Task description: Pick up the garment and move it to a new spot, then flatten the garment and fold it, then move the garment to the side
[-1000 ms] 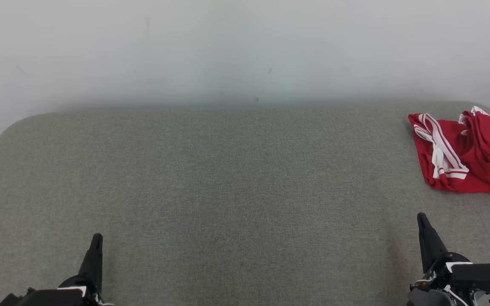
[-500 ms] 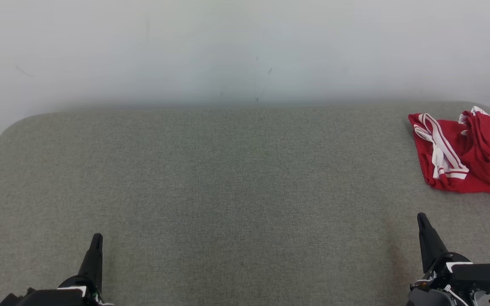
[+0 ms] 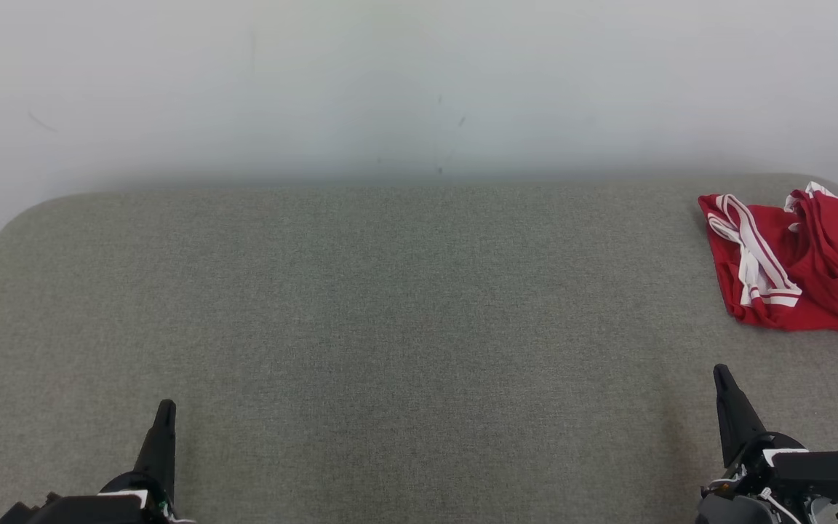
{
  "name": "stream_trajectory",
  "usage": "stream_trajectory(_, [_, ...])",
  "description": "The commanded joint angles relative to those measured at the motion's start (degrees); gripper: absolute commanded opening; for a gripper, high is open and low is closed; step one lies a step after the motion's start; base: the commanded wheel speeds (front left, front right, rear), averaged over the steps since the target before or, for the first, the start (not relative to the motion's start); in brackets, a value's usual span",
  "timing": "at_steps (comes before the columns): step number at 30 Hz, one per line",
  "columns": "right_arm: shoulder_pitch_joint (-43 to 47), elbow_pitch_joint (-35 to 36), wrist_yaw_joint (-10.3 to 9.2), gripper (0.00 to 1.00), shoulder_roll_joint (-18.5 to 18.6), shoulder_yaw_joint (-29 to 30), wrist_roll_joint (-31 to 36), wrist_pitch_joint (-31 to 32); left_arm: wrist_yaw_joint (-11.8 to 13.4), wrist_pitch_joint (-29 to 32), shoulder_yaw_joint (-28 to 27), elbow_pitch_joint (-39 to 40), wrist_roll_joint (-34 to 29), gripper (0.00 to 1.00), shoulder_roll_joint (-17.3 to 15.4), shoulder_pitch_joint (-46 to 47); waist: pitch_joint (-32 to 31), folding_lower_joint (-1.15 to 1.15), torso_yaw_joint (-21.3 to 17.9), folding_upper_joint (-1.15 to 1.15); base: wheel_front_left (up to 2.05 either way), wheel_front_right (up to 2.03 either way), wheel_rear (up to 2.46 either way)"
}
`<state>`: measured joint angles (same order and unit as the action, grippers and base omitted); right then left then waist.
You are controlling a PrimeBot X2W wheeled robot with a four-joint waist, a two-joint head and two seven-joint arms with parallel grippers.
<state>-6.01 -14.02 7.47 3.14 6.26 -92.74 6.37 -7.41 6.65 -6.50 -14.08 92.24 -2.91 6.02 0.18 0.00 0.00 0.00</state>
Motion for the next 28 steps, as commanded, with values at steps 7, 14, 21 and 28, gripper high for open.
stream_trajectory(7, [-0.4, 0.0, 0.04, 0.00, -0.1, 0.1, 0.3, 0.1, -0.2, 0.0, -0.1, 0.0, 0.3, 0.00, 0.1, 0.5, 0.0, 0.00, 0.0, 0.00, 0.00, 0.00, 0.00])
stream_trajectory(14, [-0.4, 0.0, 0.04, 0.00, -0.1, 0.2, 0.3, 0.1, -0.2, 0.0, -0.1, 0.0, 0.3, 0.00, 0.1, 0.5, 0.0, 0.00, 0.0, 0.00, 0.00, 0.00, 0.00])
stream_trajectory(21, [-0.4, 0.0, 0.04, 0.00, -0.2, 0.2, 0.3, 0.1, -0.2, 0.0, -0.1, 0.0, 0.3, 0.00, 0.1, 0.5, 0.0, 0.00, 0.0, 0.00, 0.00, 0.00, 0.00])
stream_trajectory(28, [-0.5, -0.1, 0.04, 0.00, -0.2, 0.2, 0.3, 0.2, -0.2, 0.0, -0.1, 0.0, 0.3, 0.00, 0.1, 0.5, 0.0, 0.00, 0.0, 0.00, 0.00, 0.00, 0.00])
